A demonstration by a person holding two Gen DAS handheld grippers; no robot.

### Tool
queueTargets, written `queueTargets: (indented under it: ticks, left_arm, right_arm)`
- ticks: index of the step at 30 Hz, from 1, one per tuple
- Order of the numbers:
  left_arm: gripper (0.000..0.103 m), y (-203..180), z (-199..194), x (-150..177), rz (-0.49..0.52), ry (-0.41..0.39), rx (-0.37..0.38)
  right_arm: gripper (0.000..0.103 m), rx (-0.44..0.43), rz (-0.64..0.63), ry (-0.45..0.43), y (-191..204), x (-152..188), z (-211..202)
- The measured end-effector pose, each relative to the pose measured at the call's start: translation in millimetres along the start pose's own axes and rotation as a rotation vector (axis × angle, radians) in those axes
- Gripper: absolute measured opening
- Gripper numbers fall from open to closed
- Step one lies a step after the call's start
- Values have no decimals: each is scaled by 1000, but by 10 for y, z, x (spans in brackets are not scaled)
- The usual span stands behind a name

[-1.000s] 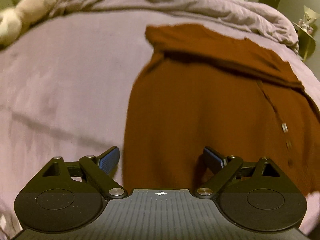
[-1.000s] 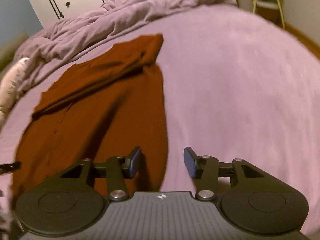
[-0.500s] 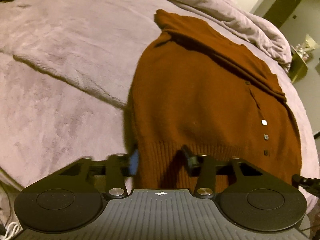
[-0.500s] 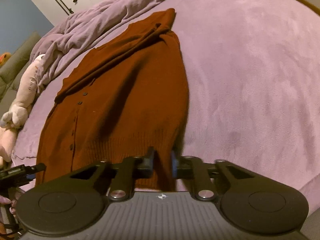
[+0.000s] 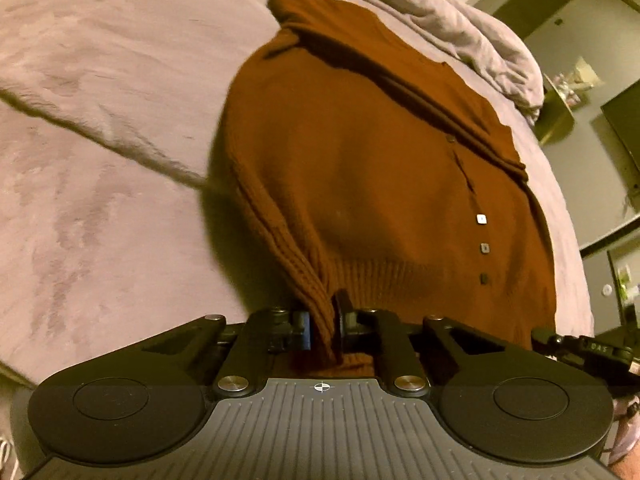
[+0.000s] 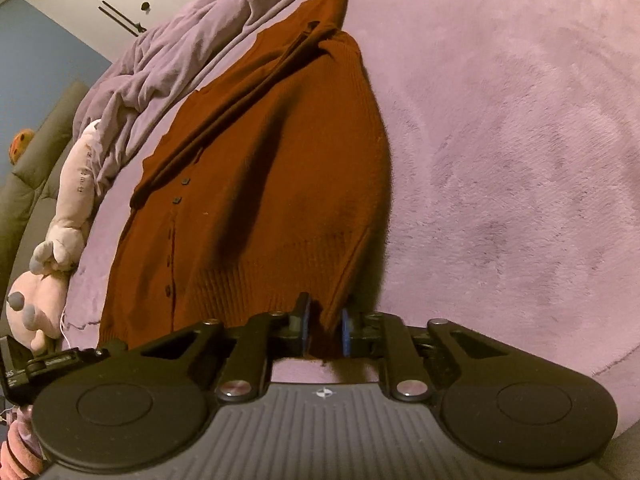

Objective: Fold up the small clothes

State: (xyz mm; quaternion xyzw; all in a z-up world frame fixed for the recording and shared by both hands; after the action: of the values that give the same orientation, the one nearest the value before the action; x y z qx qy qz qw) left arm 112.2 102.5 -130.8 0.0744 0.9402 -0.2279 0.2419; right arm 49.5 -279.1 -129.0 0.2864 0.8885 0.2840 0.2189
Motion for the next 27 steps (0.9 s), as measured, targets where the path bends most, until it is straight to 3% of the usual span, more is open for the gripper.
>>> queueTargets:
  ticks: [3, 7, 10, 12, 17, 19, 21, 24, 27]
  left_arm:
    - [11, -112, -109, -174, -1, -50, 62]
    - [8, -237, -369, -667, -2, -186, 116]
    - [8, -228, -478, -1120, 23, -284, 74]
    - [8, -190, -427, -1404, 47, -324, 6]
    - [9, -14, -126, -1765, 36, -351, -111]
    - [19, 46, -39, -1813, 54, -350, -160]
    - [50, 109, -7, -1830, 90, -363, -217]
    - [57, 207, 50, -1760, 121, -331, -188]
    - [68, 254, 233, -1680, 204, -249, -214]
  right_arm:
    - [5, -55, 23, 7, 80, -52, -47]
    - [4, -163, 18, -46, 374, -382, -182]
    - [4, -201, -11, -122, 644, -795, -230]
    - [4, -205, -33, -181, 804, -1070, -216]
    - [5, -93, -107, -331, 1011, -1648, 12]
    - [10, -33, -130, -359, 1004, -1782, 117]
    - [17, 13, -174, -391, 989, -1814, 142]
    - [32, 27, -231, -370, 928, -1780, 182]
    - [38, 83, -337, -336, 854, -1700, 322]
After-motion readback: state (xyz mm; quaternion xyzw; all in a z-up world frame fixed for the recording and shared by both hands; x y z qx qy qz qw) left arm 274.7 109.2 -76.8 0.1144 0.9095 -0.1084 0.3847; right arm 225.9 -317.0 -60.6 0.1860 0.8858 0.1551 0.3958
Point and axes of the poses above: each gripper's, at about its wrist camera, not at the fingertips, and z roughly the way its jaws point, y to its left, x to its underside, the point moved 10 cm from there along z, roughly the way its jaws point, and after that the axes turned 13 degrees about z, right-handed, at the moved point
